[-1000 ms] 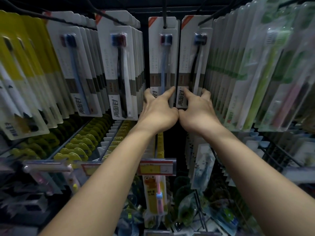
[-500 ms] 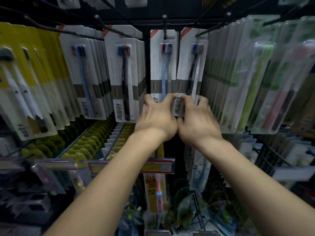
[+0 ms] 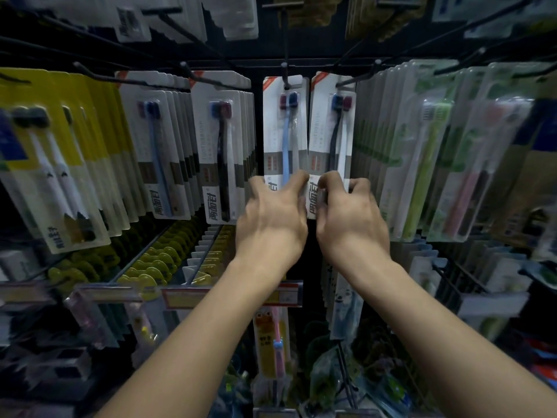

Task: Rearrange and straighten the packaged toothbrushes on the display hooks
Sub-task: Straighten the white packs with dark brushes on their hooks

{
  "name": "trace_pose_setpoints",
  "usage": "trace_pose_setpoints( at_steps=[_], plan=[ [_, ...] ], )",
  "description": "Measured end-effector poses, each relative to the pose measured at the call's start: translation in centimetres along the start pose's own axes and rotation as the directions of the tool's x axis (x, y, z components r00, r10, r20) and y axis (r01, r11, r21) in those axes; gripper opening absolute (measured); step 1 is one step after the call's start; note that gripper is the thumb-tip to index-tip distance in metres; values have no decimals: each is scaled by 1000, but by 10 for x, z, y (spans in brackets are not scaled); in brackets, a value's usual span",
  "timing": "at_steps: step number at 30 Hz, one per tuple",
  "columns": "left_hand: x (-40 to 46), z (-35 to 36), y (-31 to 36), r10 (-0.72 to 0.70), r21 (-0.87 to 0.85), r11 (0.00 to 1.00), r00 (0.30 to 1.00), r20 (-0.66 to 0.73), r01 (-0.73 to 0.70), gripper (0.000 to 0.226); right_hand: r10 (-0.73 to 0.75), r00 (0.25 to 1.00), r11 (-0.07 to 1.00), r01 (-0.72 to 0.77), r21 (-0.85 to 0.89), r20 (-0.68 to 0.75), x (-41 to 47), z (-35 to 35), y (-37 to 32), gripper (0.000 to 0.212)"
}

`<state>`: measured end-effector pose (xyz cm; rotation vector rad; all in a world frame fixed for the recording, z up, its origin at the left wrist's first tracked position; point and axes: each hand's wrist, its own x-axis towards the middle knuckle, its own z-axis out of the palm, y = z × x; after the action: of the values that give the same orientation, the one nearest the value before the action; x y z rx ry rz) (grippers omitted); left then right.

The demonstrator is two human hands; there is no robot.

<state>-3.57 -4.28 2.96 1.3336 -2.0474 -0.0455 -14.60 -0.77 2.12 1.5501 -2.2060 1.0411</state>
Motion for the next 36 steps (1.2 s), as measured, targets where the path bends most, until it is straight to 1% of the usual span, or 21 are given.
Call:
trace_pose_setpoints(
  at_steps=[3, 6, 9, 11, 13, 15, 18, 22, 29, 36],
  plan=[
    [-4, -2, 4, -6, -14, 1000, 999, -35, 6, 31, -1, 1000, 1000, 1, 13, -18, -2, -1, 0, 20],
    [-4, -3, 6, -7, -54, 999, 997, -78, 3, 43, -12, 999, 999, 14, 39, -43, -6, -3, 1, 23],
    [-6, -7, 5, -14, -86, 996, 986, -168, -1, 62, -28, 999, 997, 31, 71, -47, -9, -5, 3, 44],
    [-5, -9, 6, -43, -117, 993, 977, -211, 19, 65, -23, 999, 995, 28, 96, -50, -9, -7, 4, 58],
    [-2, -9, 7, -99, -179, 982, 971, -217, 60, 65, 17, 999, 990, -10, 143, -51, -7, -9, 4, 68],
    [2, -8, 7, -149, -236, 966, 970, -192, 102, 70, 70, 996, 979, -59, 195, -51, -5, -11, 3, 74],
    [6, -5, 8, -192, -281, 949, 968, -162, 141, 83, 113, 993, 970, -103, 222, -33, -2, -12, 3, 77],
    [6, -3, 8, -201, -287, 945, 971, -133, 157, 98, 123, 992, 970, -117, 215, -15, -3, -12, 2, 79],
    [0, 3, 3, -197, -320, 936, 972, -129, 148, 99, 117, 993, 970, -107, 219, -31, -7, -12, 4, 84],
    [-10, 4, -1, -178, -331, 936, 971, -163, 116, 100, 93, 995, 970, -83, 230, -36, -17, -13, 4, 86]
  ],
)
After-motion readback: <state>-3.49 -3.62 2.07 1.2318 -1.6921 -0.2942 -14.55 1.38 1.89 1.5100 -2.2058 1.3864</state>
